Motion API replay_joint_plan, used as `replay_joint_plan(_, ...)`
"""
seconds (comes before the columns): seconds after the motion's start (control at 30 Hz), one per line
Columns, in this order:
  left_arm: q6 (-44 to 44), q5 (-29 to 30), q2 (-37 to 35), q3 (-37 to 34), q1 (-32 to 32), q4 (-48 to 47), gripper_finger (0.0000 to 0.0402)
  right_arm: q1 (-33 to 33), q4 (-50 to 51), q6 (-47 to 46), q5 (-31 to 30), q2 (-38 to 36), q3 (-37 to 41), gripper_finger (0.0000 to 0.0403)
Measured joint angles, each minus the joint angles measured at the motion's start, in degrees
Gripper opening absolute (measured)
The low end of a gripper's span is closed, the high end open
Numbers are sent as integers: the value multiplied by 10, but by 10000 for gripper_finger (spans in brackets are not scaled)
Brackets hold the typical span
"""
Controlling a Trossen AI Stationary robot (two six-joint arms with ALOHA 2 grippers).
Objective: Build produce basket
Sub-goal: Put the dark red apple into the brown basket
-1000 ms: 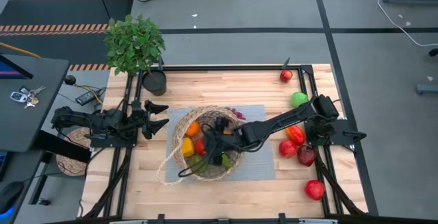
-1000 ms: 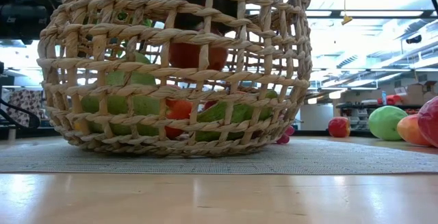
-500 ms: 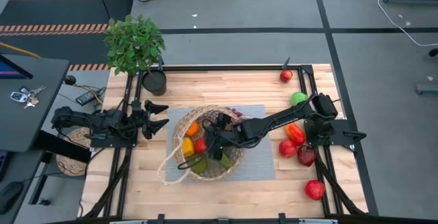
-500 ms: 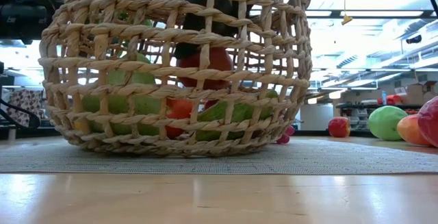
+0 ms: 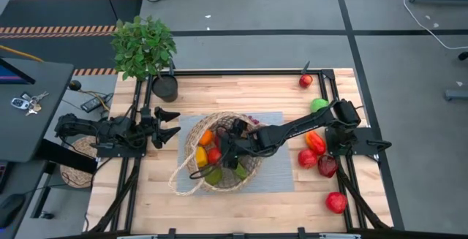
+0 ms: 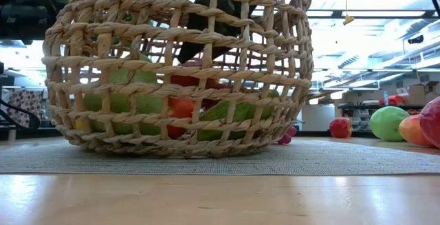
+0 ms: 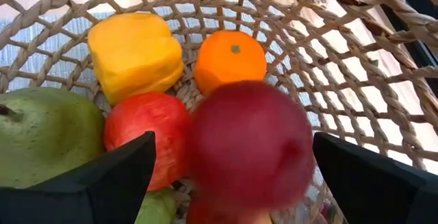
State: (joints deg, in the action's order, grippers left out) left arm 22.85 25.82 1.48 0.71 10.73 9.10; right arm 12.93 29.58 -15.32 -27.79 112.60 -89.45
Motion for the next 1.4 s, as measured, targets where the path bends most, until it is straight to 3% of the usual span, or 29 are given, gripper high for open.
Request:
replay_joint_plan(0.2,0,0,0,0,0,0,389,0,25,17,23,-2,-25,397)
replay_joint_plan(0.4,0,0,0,0,0,0,389,3,125,30,45,-5,-161,390)
replay_joint_plan(0.63,0,0,0,0,0,0,389,8,264,90,-71,-12,-302,389)
replay_joint_plan(0.8,0,0,0,0,0,0,389,-36,300,98,-56,-52,-306,385)
replay_joint_plan(0.93,0,0,0,0,0,0,389,-81,375,68,-90,-90,-303,376)
replay_joint_plan(1.1,0,0,0,0,0,0,389,-133,383,34,-110,-171,-215,365)
replay_joint_plan(1.4,0,0,0,0,0,0,389,-235,269,-64,-111,-376,128,362)
